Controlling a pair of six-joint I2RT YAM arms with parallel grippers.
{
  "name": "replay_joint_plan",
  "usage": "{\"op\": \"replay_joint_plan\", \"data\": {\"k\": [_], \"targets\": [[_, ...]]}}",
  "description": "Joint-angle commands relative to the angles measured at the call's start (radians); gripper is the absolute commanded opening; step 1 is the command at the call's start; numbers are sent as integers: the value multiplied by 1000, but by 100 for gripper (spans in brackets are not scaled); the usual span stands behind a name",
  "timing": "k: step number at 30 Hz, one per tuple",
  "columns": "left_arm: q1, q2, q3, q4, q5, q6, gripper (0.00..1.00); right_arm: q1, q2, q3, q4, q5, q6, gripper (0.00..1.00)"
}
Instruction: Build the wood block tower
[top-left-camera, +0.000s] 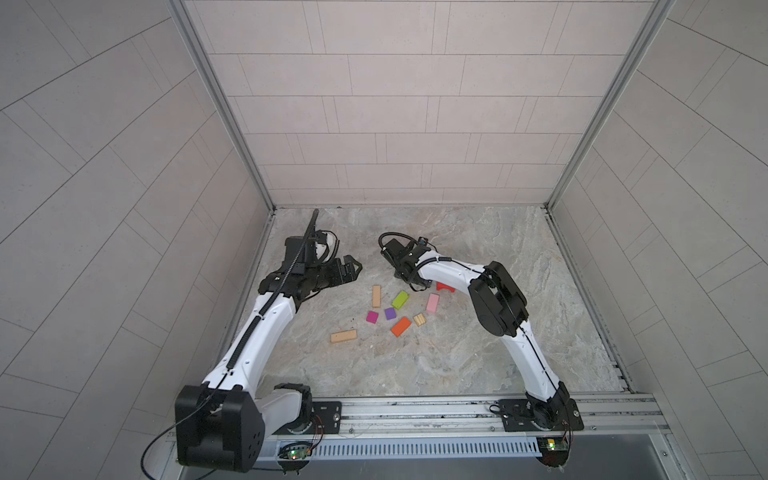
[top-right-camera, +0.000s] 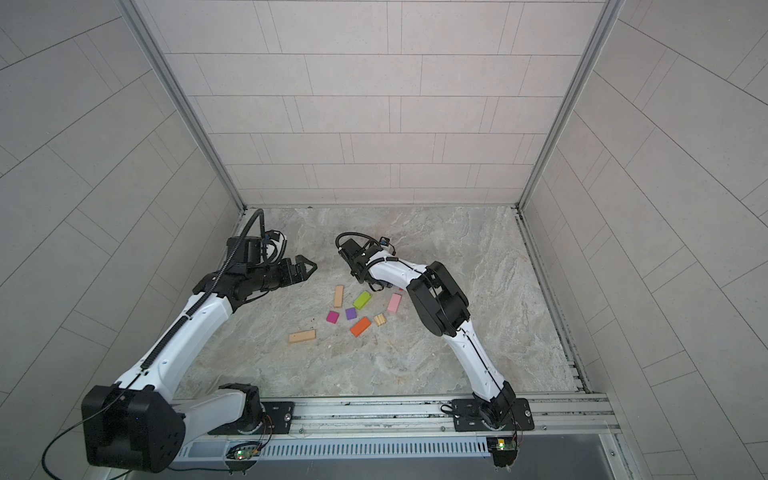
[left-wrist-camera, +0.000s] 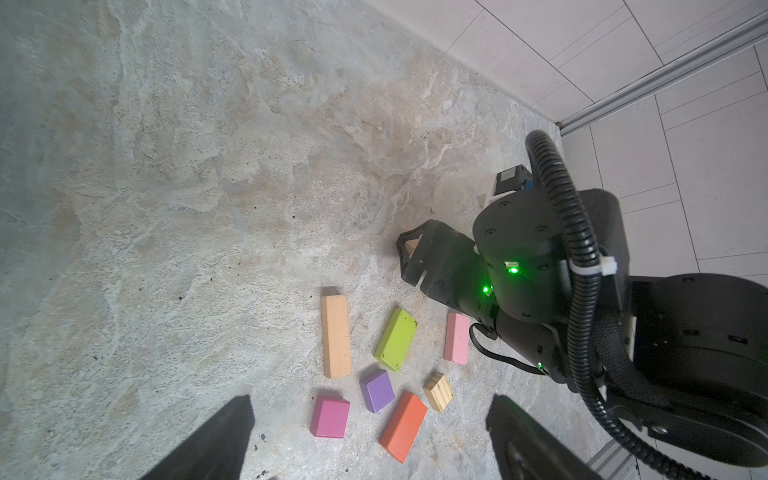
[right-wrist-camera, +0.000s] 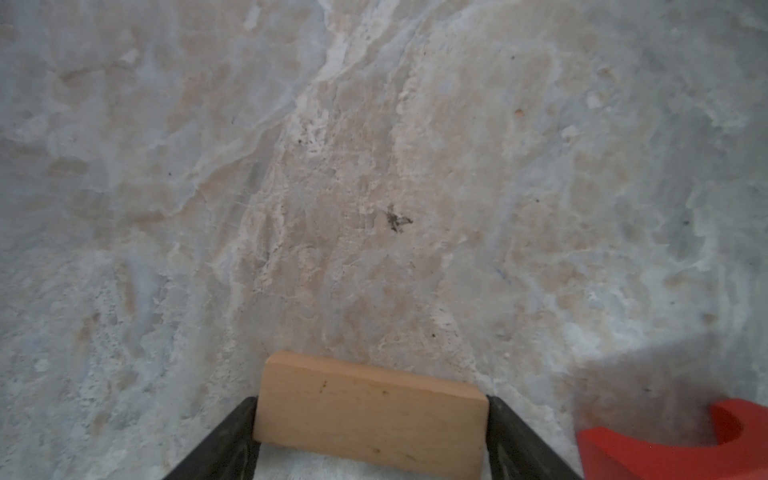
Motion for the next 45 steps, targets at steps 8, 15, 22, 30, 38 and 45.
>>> {"op": "replay_joint_plan", "data": {"k": [8, 15, 22, 30, 38, 45], "targets": [[4, -10, -7, 5, 7, 5, 95, -16, 6, 5, -59, 57, -159, 67], [3, -6, -7, 5, 8, 1, 95, -50, -60, -94, 46, -41, -376, 66], [4, -1, -7, 5, 8, 0, 95, -105, -91, -178, 164, -205, -520, 67], [4, 4, -7, 4, 8, 0, 95, -112, -86, -187, 166, -223, -527, 68], [3, 2, -6, 5, 7, 0, 95, -112, -90, -208, 166, -209, -541, 75], [3, 4, -8, 5, 9, 0, 95, -112, -87, -207, 159, -211, -551, 86]]}}
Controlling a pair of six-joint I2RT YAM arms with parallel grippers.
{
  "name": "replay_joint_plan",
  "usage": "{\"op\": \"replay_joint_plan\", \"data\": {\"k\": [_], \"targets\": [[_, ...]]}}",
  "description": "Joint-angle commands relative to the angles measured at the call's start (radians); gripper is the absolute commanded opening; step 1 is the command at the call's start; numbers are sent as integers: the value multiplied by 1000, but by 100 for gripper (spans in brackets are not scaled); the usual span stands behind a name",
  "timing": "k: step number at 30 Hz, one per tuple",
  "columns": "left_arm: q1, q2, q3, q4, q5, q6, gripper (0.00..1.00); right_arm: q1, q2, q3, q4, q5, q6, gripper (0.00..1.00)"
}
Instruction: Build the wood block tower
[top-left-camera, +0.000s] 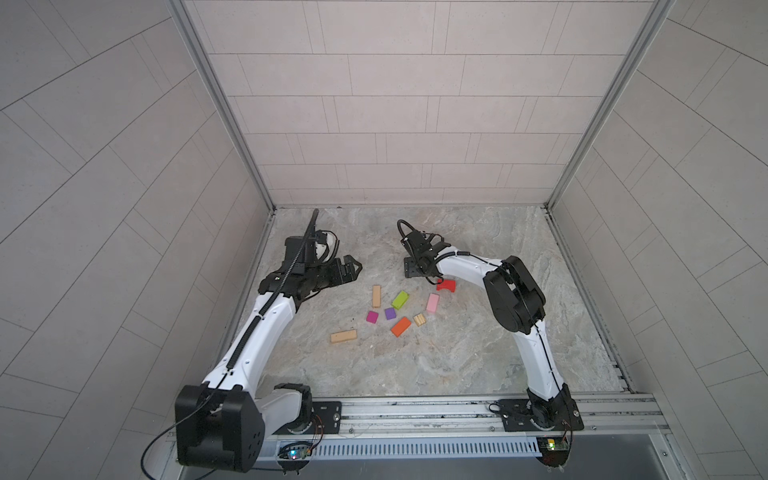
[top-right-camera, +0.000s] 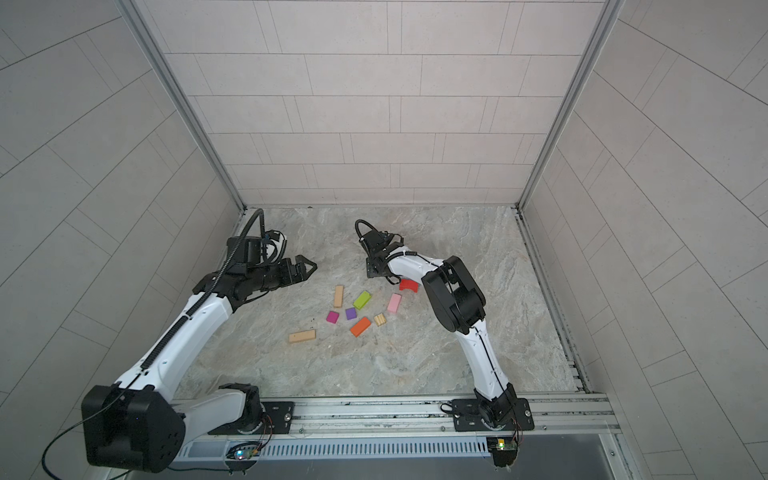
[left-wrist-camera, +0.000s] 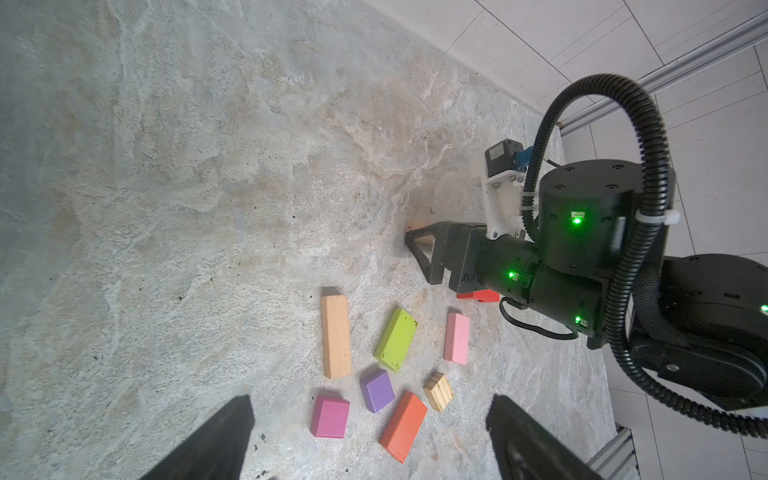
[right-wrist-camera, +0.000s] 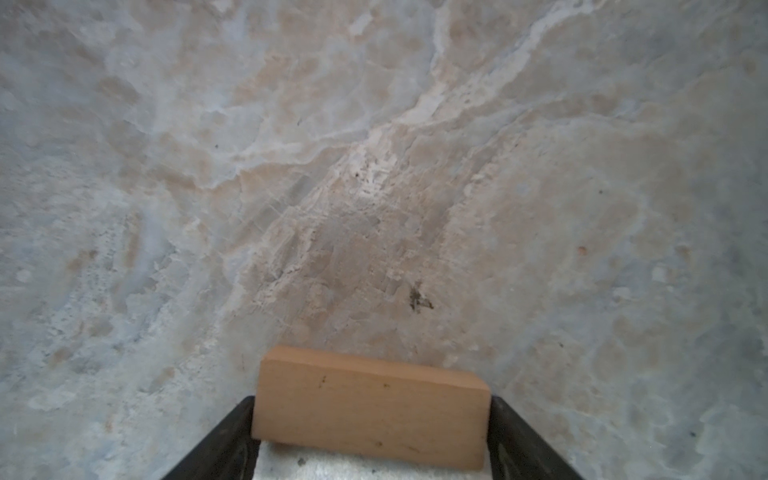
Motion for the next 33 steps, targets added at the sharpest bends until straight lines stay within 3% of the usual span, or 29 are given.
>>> {"op": "replay_joint_plan", "data": {"k": [1, 9, 19, 24, 27, 30, 33], "targets": [[3, 3, -8, 5, 8, 0, 95, 4, 12, -26, -76, -7, -18, 87], [3, 3, -7, 5, 7, 0, 95, 3, -16, -28, -93, -8, -50, 99], [3, -2, 2, -17, 11, 7, 95, 13, -162, -79, -148, -73, -196, 100], [2, -16, 8, -71, 10, 22, 95, 36, -238, -107, -193, -116, -250, 94], [2, -48, 0, -118, -44, 57, 95, 44, -261, -95, -256, -126, -203, 86], [3, -77, -27, -109, -48, 49, 95, 67, -269, -76, -293, -167, -171, 85], [4, -77, -47, -112, -37, 30, 95, 122, -267, -54, -314, -133, -148, 84]]}}
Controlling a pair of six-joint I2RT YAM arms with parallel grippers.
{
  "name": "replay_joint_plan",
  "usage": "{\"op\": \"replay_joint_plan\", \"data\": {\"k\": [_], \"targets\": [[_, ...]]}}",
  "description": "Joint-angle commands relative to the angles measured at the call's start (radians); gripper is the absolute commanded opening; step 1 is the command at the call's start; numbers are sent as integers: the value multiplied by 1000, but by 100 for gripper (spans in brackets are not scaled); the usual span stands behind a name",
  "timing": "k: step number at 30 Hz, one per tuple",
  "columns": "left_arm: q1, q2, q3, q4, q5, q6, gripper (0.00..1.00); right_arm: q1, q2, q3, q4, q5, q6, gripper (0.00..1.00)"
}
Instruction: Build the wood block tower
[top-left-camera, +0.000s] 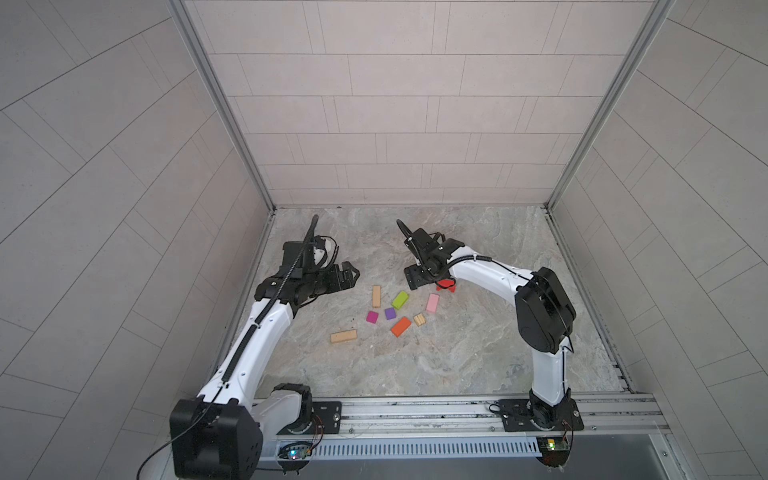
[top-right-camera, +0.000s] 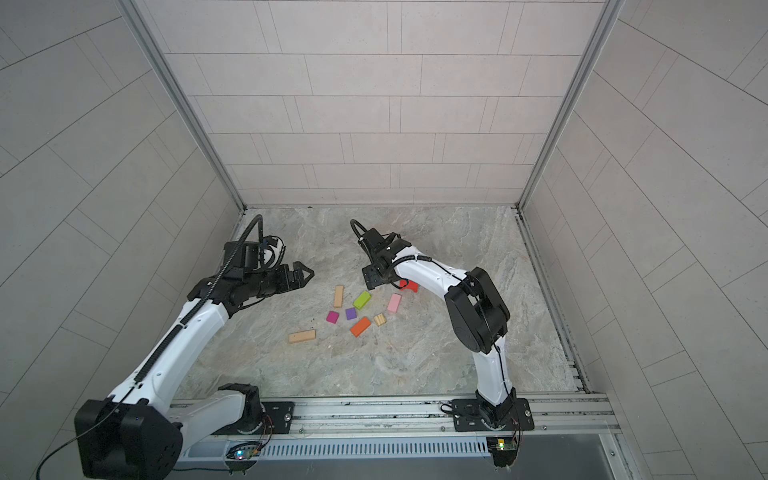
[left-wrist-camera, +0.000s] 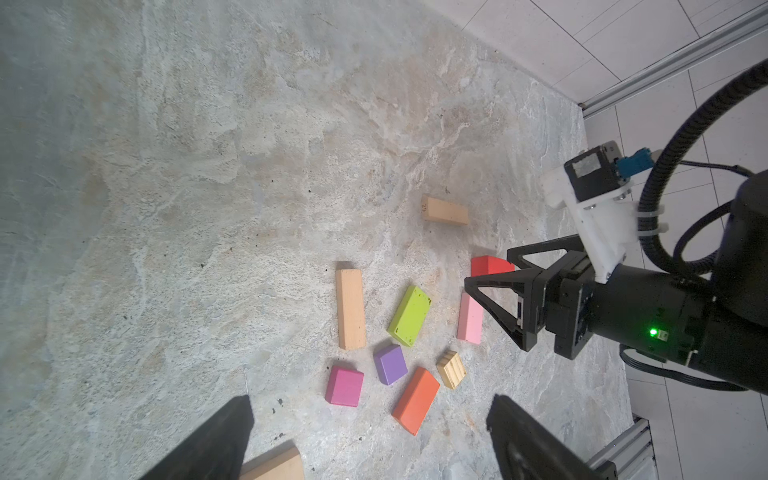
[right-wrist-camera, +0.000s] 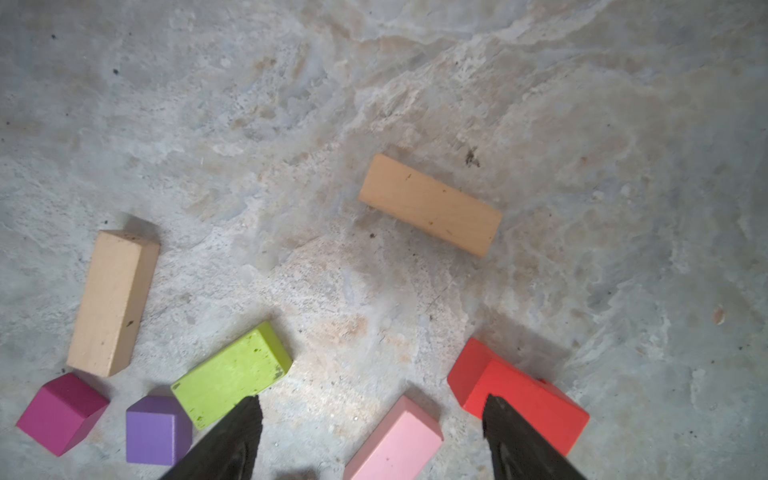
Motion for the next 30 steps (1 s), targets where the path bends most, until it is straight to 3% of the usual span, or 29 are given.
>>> {"op": "replay_joint_plan", "data": {"k": [1, 17, 30], "targets": [[4, -6, -28, -27, 0, -3, 95, 61, -14, 30, -74, 16, 48, 84], [36, -6, -59, 45, 39, -55, 95, 191, 117, 114, 62, 25, 221, 75], [50, -12, -63, 46, 38, -60, 95, 239, 270, 241, 68, 71, 237, 69]]}}
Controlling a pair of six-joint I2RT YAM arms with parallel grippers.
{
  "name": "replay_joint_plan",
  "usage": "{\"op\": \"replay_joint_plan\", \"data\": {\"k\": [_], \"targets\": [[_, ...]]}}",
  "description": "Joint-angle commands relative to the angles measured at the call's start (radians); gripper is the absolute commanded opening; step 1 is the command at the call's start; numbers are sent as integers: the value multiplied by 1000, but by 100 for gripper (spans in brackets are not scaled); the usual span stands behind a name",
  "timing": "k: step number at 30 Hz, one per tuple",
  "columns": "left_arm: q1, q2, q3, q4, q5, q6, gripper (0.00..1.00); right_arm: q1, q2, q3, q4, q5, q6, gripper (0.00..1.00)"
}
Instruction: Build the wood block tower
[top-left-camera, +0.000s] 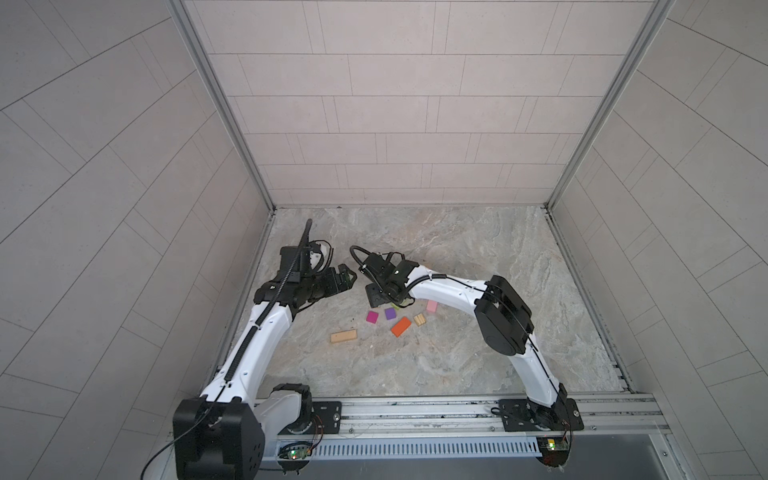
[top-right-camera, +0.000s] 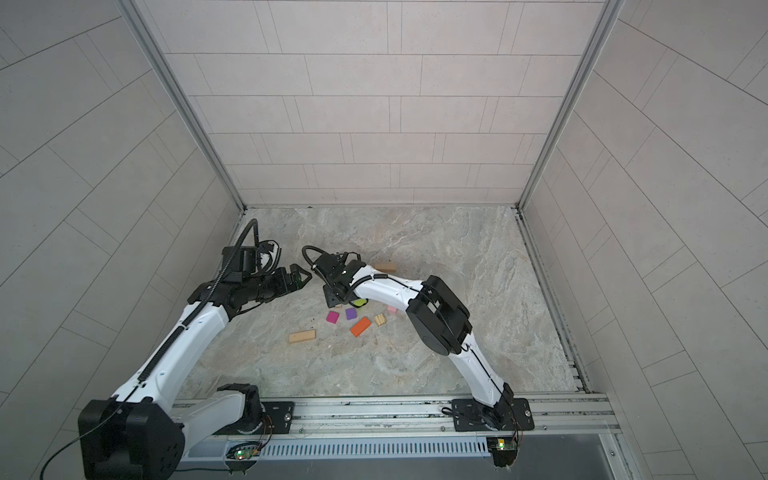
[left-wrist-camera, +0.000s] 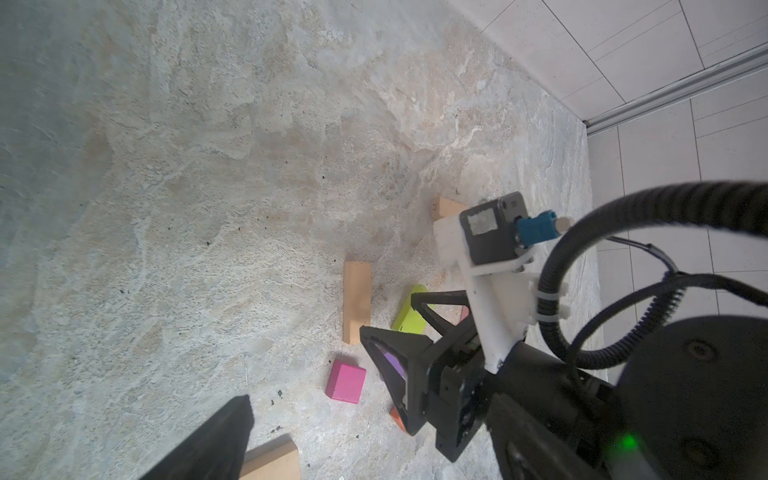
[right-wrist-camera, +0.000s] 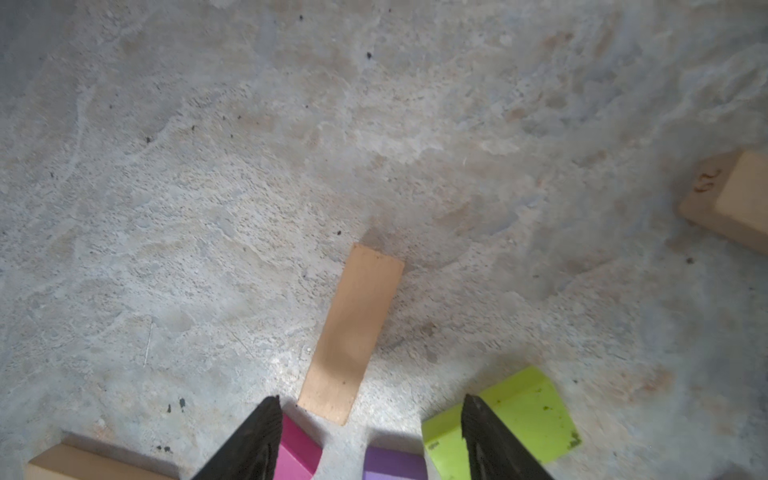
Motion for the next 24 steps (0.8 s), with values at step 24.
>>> {"op": "replay_joint_plan", "data": {"k": [24], "targets": [[7, -11, -14, 16, 11, -4, 95, -24, 9, -38, -69, 174, -71, 62]]}}
